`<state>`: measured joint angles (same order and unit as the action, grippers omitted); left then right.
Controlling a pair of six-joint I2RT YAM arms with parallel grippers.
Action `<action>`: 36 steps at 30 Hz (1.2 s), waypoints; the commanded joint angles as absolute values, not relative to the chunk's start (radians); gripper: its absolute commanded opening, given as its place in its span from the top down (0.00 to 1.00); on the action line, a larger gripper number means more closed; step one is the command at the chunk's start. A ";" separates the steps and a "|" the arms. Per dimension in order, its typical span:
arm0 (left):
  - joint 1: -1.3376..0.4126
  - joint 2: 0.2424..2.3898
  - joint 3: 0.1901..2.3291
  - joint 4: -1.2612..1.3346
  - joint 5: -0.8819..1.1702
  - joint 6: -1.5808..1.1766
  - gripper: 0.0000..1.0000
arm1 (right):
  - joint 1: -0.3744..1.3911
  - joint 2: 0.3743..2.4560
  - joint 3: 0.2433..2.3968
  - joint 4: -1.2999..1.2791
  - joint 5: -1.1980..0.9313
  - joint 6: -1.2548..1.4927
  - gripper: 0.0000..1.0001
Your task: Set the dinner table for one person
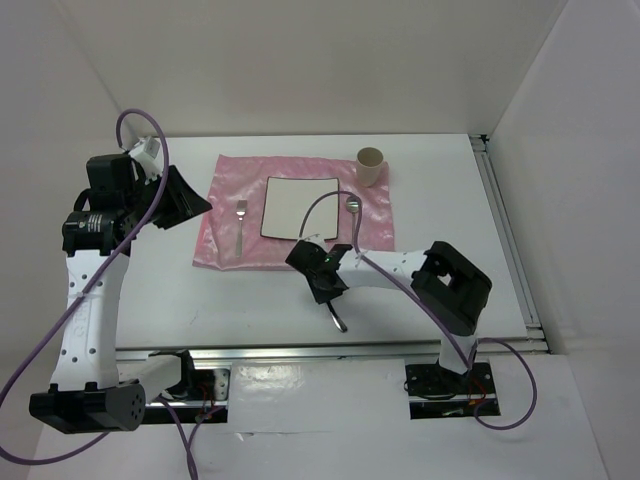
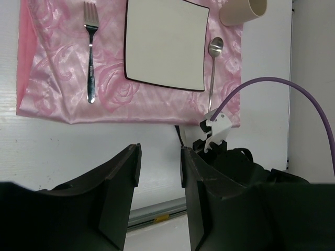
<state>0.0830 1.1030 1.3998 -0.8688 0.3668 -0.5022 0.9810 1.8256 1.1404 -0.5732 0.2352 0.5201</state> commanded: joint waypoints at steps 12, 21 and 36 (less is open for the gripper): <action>0.087 1.083 1.396 -0.848 0.367 -0.491 0.48 | 1.032 1.721 1.152 -0.667 0.218 0.480 1.00; 0.087 1.083 1.387 -0.848 0.367 -0.491 0.48 | 1.032 1.634 1.152 -0.678 0.175 0.391 1.00; 0.087 1.101 1.396 -0.839 0.377 -0.500 0.48 | 0.887 1.605 1.181 -0.721 0.221 0.437 1.00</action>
